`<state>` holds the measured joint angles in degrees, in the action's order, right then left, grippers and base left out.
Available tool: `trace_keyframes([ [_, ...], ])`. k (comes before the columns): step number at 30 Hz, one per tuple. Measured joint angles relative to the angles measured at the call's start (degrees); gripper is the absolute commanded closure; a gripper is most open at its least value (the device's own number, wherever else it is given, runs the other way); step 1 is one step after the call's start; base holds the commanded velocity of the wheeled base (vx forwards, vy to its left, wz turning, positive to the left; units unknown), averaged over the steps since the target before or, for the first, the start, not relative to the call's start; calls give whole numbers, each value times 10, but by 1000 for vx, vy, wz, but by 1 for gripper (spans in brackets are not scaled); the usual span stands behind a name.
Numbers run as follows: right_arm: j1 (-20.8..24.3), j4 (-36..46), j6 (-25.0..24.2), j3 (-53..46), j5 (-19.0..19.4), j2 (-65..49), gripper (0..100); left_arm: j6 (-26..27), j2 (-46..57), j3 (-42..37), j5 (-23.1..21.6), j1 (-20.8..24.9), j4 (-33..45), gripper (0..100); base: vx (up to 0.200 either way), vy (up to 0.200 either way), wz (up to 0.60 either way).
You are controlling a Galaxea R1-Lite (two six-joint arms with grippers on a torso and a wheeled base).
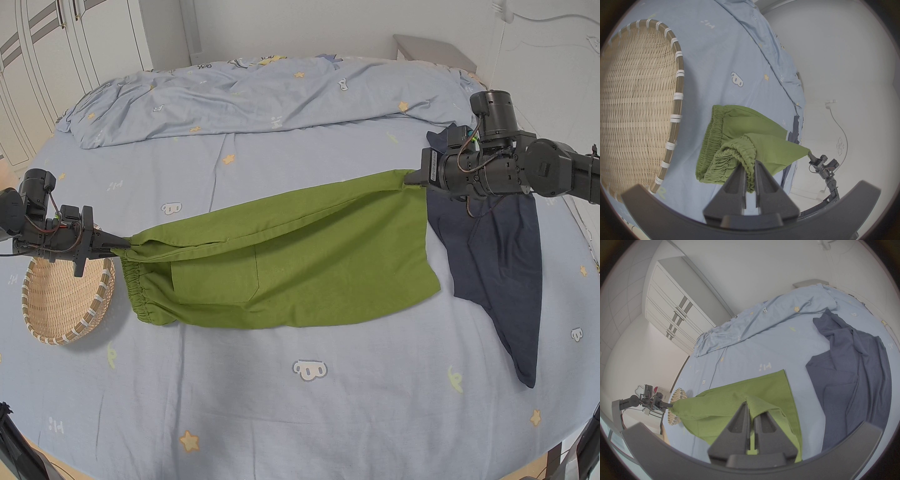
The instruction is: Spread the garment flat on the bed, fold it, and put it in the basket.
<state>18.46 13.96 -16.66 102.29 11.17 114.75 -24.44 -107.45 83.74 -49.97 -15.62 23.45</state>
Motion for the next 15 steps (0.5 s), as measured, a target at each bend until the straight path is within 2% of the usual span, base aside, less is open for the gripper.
trace_keyframes([
  [15, -21, -77, 12, 3, -1, 48, 100, 12, -17, 1, 14, 12, -35, 100, 0, 0, 0],
])
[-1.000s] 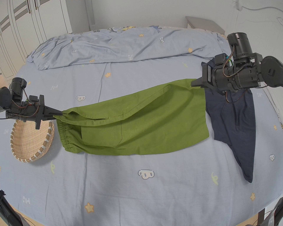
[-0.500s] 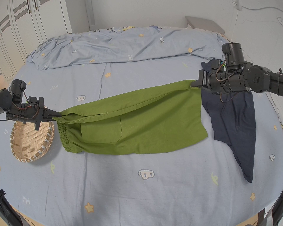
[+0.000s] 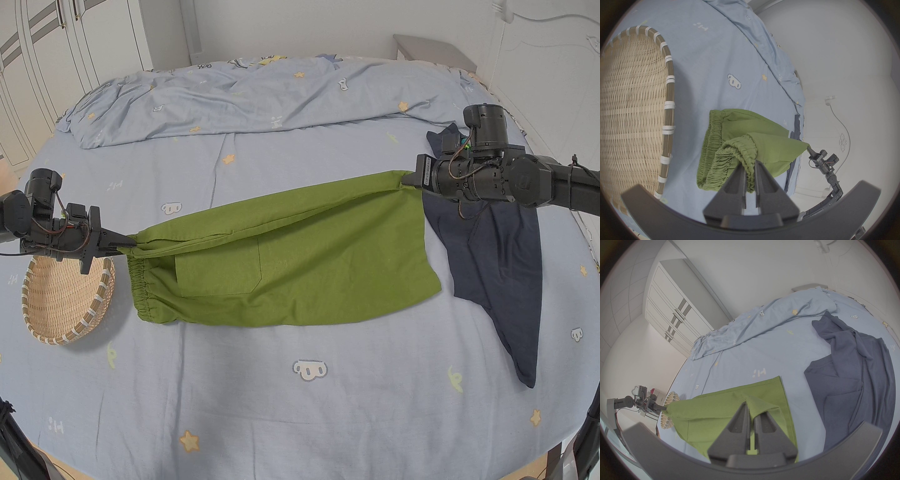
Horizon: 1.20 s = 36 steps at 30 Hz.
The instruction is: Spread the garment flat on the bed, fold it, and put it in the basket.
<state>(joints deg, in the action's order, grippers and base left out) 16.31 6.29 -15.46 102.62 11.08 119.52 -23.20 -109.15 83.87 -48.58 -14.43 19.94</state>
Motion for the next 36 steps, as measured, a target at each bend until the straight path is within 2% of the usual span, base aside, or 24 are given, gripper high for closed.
trace_keyframes([
  [36, 6, -23, -3, 49, -24, 67, 100, -4, -61, 64, 1, 5, -13, 100, 0, 0, 0],
])
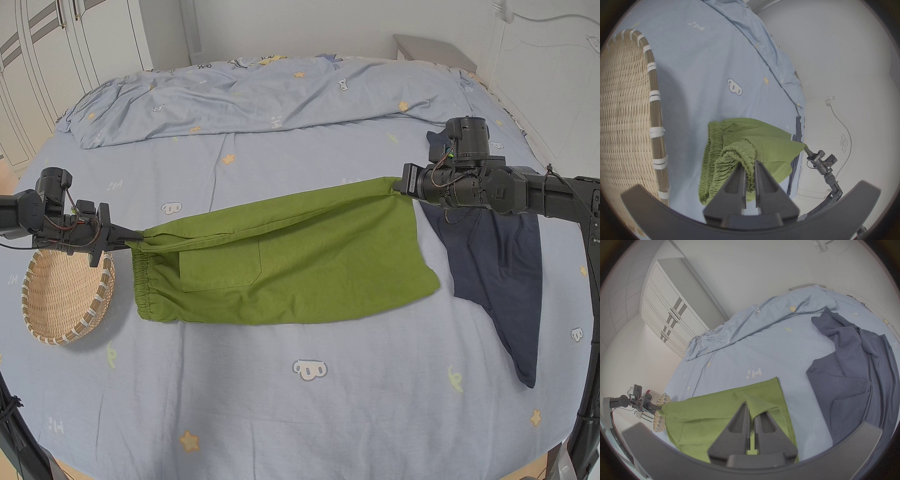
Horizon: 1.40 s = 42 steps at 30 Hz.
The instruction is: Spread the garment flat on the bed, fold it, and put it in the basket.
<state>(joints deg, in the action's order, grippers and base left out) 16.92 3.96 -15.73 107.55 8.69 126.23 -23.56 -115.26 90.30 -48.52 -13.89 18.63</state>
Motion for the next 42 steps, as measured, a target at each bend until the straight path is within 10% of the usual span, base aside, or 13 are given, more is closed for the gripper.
trace_keyframes([
  [17, -1, 5, -2, 25, 0, 28, 100, -1, -35, 31, 28, 11, 1, 100, 0, 0, 0],
  [18, 0, 6, -2, 26, 0, 30, 0, -1, -36, 32, 28, 11, 1, 0, 0, 0, 0],
  [42, 4, 4, -2, -17, -8, 24, 0, -148, -123, 225, 41, 52, -8, 0, 0, 0, 0],
])
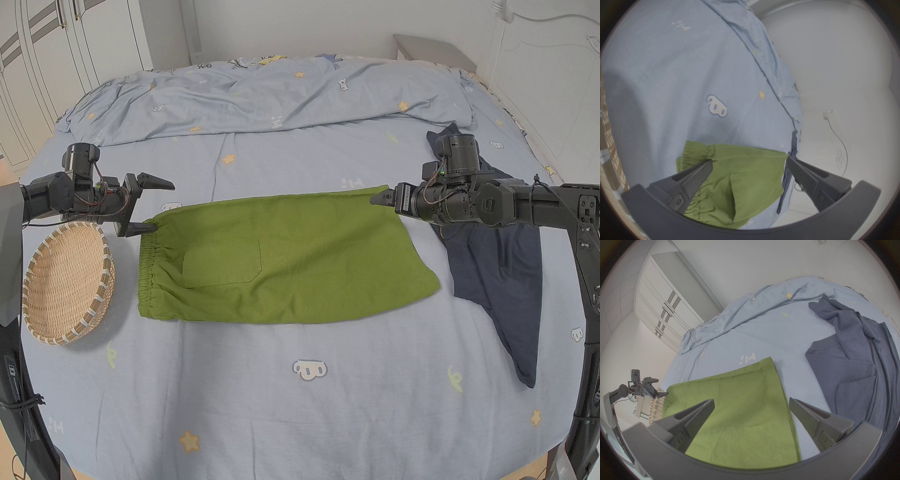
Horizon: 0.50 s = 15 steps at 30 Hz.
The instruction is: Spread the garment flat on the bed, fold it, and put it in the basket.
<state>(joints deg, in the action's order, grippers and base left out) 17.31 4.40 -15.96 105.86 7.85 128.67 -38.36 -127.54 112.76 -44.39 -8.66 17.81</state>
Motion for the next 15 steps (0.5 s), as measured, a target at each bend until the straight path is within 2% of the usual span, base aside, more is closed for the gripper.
trace_keyframes([
  [8, -3, -4, -2, -37, 0, -34, 0, -8, -20, 17, 25, -4, 9, 0, 0, 0, 0],
  [15, -4, -2, -15, -54, 2, -64, 0, -4, 50, -9, 25, -6, 7, 0, 0, 0, 0],
])
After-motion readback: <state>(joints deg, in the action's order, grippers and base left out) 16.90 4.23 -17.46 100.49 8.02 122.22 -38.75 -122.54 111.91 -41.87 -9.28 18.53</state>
